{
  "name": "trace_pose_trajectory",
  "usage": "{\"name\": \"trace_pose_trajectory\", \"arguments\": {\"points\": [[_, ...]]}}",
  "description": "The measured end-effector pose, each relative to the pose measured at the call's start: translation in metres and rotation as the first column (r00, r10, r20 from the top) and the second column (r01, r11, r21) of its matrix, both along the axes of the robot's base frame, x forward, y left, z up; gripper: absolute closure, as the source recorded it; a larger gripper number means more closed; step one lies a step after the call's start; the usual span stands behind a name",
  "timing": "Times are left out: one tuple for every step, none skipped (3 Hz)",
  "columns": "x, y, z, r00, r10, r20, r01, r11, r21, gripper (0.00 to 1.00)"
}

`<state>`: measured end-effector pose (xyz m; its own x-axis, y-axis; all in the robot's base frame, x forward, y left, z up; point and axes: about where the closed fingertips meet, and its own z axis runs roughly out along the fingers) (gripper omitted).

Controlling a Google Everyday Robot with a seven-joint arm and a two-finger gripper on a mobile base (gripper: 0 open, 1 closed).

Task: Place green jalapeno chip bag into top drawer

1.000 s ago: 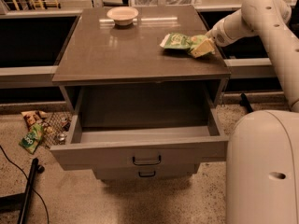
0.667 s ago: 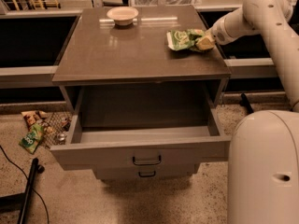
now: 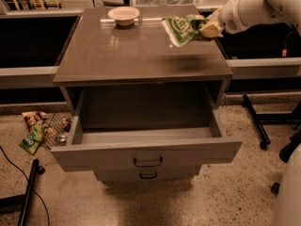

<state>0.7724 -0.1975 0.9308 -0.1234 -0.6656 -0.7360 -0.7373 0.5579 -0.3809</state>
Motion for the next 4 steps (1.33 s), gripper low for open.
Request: {"name": "trace_pose_trajectory", "arguments": {"points": [[0.0,0.0,0.0,1.0,0.0,0.0,0.0,1.0,0.0,1.0],[-0.017,0.012,-0.006,0.9981,0.061,-0.013,-0.061,0.998,-0.011,1.0],[-0.063,0.027,0.008,0.9886,0.15,0.016,-0.149,0.989,-0.019,1.0],[-0.133,0.051,0.009,0.9713,0.238,0.014,-0.237,0.971,-0.015,1.0]]}}
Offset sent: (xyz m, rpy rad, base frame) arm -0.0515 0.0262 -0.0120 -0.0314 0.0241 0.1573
